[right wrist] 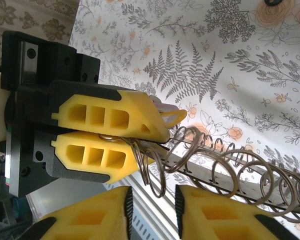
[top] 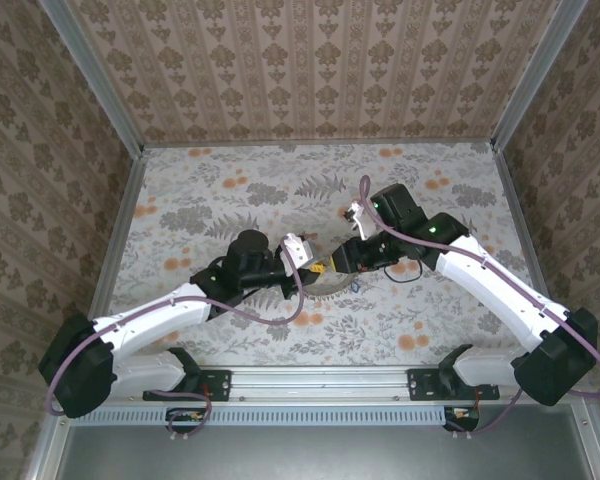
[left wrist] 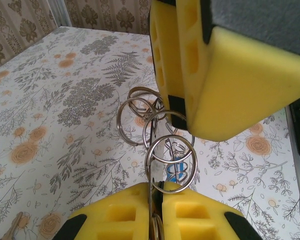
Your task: Put the keys on the keyring
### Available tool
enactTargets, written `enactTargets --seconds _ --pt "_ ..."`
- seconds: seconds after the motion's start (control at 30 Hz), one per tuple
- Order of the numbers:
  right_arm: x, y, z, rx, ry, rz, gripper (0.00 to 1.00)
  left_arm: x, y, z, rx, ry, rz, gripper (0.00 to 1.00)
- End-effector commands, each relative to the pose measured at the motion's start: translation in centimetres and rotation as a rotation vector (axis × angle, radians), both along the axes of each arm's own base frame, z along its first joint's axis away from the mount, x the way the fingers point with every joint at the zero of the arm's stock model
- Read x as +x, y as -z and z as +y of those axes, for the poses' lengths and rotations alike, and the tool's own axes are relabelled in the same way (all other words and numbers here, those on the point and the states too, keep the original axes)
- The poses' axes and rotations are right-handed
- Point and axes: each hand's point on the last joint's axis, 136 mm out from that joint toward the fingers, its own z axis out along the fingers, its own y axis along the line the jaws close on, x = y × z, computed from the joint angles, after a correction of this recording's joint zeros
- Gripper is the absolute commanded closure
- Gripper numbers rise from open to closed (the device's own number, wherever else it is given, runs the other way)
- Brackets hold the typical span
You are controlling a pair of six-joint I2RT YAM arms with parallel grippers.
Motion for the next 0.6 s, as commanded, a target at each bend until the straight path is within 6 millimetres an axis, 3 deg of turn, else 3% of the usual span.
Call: enactTargets --seconds 0.0,0.47,0.57 --pt "0.0 -0.6 0.1 0.036 0.005 -0.007 0.77 0.1 -3.5 -1.0 -0.092 0.032 -0.043 1.00" --pt "-0.1 -1.5 0.4 0.068 -0.046 -0.083 1.00 -0.1 -3.2 -0.8 -0.086 0.028 -0.030 1.00" --pt "0.0 -2.2 -0.1 0.050 -0.077 -0.200 1.00 0.1 -2.8 -0.5 -0.080 0.004 -0.028 0.85"
